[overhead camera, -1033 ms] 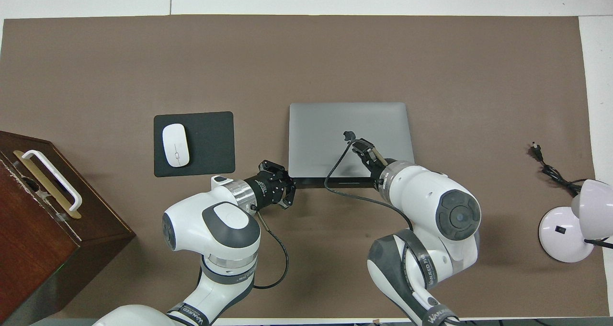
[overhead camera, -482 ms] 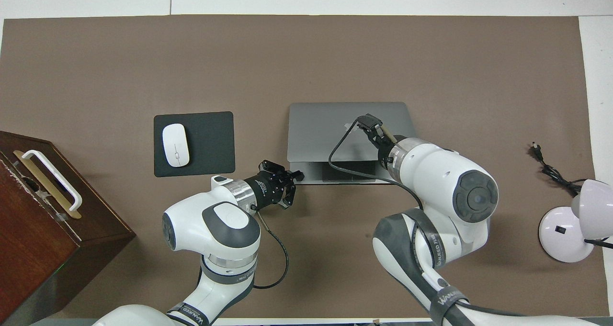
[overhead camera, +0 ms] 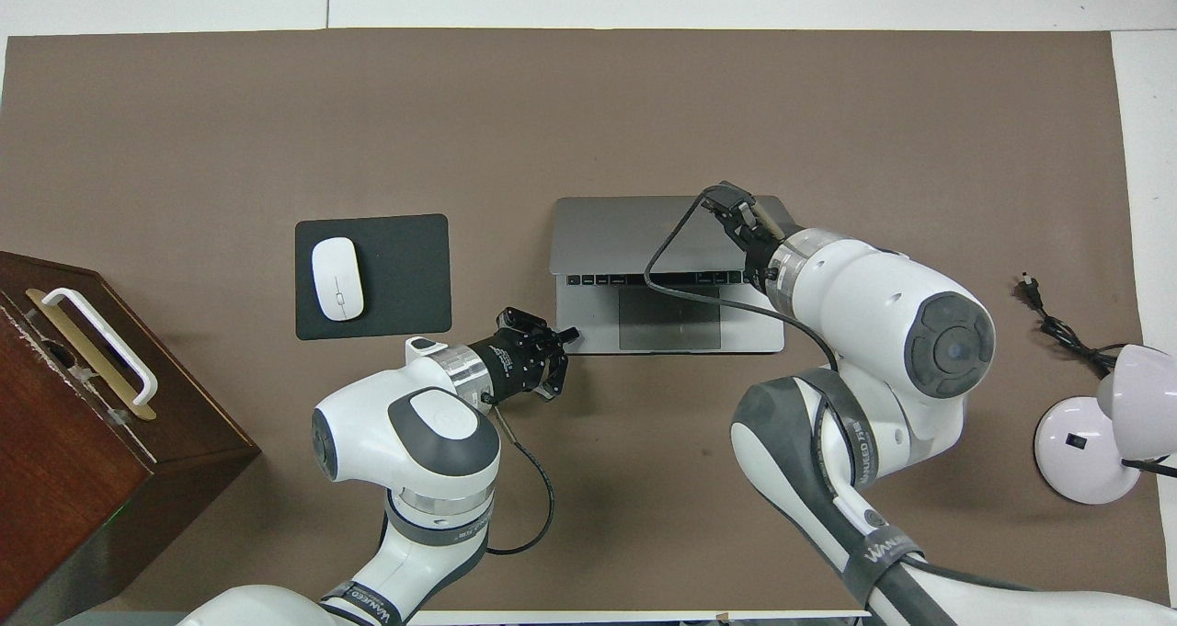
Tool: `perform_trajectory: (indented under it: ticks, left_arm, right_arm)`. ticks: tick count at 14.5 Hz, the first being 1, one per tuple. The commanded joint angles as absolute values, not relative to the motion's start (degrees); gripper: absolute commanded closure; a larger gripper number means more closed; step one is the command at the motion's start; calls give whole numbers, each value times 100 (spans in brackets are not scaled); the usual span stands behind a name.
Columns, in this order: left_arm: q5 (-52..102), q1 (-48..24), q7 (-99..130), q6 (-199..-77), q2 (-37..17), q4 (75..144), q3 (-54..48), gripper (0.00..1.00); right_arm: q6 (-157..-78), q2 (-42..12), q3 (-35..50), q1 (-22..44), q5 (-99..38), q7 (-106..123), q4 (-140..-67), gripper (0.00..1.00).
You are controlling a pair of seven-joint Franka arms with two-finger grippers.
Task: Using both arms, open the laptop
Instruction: 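Lift the laptop lid upward and back with the right gripper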
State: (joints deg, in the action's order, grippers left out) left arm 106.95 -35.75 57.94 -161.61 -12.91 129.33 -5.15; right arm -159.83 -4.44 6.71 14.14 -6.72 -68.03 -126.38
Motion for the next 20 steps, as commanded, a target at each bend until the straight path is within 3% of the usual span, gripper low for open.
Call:
perform_trajectory:
  ticks: [1, 6, 20]
  left_arm:
    - [10846, -3577, 5599, -16286, -1547, 12806, -483, 100]
    - [10846, -3577, 5599, -16286, -1547, 12806, -483, 100]
    - [10846, -3577, 5599, -16286, -1547, 12806, -483, 100]
  right_arm:
    - [-15795, -589, 642, 1354, -686, -6531, -12297, 0]
    - [-15224, -615, 422, 1345, -686, -6127, -11805, 0]
    - [-14775, -852, -17, 1345, -659, -5151, -11083, 0]
